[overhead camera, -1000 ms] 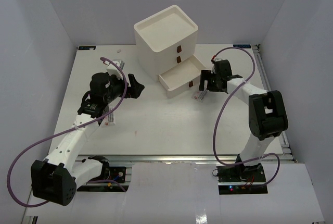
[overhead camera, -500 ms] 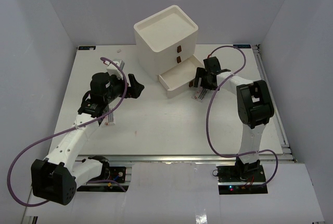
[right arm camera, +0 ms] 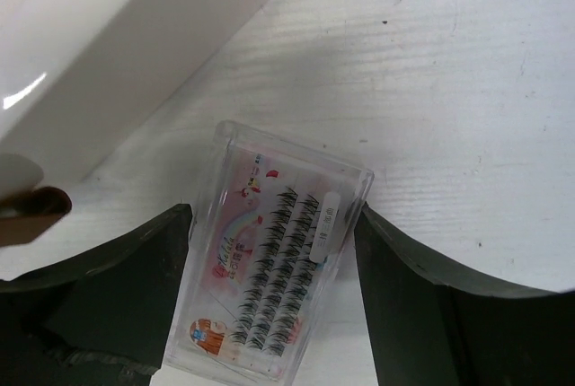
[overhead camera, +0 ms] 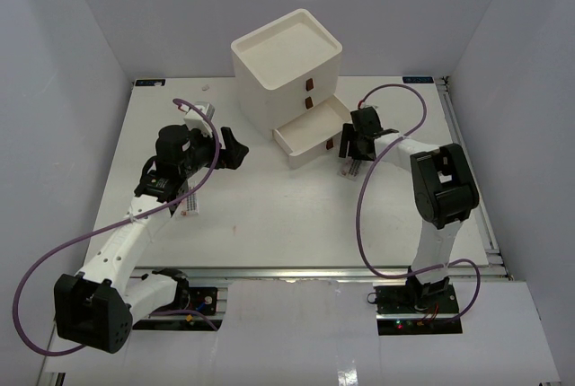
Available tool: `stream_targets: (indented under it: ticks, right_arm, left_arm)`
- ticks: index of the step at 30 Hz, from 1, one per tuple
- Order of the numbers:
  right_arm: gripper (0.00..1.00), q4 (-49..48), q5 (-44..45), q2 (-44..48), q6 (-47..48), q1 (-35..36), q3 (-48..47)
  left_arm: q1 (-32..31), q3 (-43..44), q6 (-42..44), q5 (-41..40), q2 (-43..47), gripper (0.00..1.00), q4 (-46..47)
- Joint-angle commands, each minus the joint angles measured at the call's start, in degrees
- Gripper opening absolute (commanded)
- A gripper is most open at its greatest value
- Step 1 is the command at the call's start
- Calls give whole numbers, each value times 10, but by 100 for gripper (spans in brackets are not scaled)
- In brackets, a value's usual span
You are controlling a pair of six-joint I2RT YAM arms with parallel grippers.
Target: Organize the makeup
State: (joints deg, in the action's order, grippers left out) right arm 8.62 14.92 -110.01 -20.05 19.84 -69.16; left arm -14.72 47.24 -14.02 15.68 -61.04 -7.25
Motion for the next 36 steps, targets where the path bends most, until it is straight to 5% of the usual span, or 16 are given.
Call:
stream_targets:
  ticks: [1, 6, 12, 17, 23, 30, 36]
  right_arm:
    - [37, 34, -13, 44, 55, -7, 36]
    - [13, -1, -133, 126, 191, -7, 54]
    - [12, -31, -202, 192, 246, -8, 25]
    - [12, -63, -204, 156, 196, -9, -41]
    - [14, -66, -206, 77, -16, -15, -132]
    - [46, -44, -186, -11, -104, -18, -225]
    - [84, -44, -181, -26, -109, -20, -231]
  left_arm:
    - [3, -5, 2, -1, 12, 98, 9]
    - [3, -5, 0, 4, 14, 98, 10]
    - [3, -5, -1, 7, 14, 98, 11]
    - [3, -7, 0, 2, 14, 98, 10]
    - [2, -7, 0, -3, 13, 98, 10]
    - [3, -7, 3, -10, 12, 98, 9]
    - [3, -7, 4, -11, 7, 98, 8]
